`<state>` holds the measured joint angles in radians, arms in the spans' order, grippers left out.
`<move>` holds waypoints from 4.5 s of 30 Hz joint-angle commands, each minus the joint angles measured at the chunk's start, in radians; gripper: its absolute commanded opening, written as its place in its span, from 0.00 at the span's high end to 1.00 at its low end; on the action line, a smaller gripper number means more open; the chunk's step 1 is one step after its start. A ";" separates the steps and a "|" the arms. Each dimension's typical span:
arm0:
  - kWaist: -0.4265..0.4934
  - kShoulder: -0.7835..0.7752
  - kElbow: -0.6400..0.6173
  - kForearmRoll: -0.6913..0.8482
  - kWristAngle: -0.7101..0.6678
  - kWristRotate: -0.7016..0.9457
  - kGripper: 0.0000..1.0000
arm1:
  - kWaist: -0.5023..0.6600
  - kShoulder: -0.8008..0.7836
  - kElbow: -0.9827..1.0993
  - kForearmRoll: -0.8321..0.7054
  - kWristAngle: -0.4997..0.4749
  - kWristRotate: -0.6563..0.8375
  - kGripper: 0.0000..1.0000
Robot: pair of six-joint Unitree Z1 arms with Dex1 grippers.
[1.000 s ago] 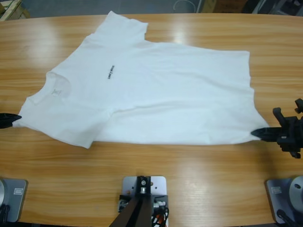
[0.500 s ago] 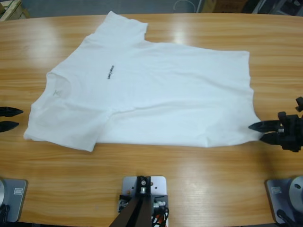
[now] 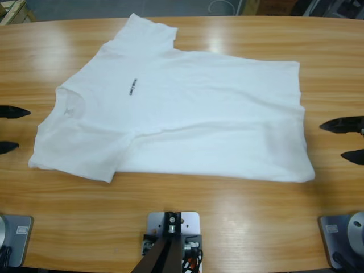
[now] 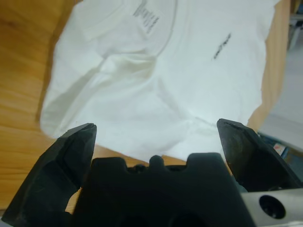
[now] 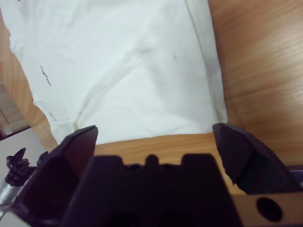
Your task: Fold clothes
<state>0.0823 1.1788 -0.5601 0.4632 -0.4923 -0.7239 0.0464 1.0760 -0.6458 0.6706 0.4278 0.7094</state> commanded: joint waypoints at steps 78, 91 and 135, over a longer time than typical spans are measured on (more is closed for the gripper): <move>-0.124 0.629 -0.176 -0.120 -0.134 0.238 1.00 | 0.030 0.081 0.094 -0.161 0.098 -0.090 0.86; -0.025 0.650 -0.164 -0.125 -0.170 0.267 1.00 | 0.030 0.087 0.111 -0.191 0.098 -0.090 0.86; -0.116 0.479 -0.571 0.172 -0.117 0.465 0.00 | -0.046 0.403 -0.197 -0.276 0.231 -0.346 0.15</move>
<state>0.0440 1.6234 -0.9720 0.4570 -0.6716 -0.3776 0.0183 1.2875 -0.6810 0.3672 0.6267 0.4761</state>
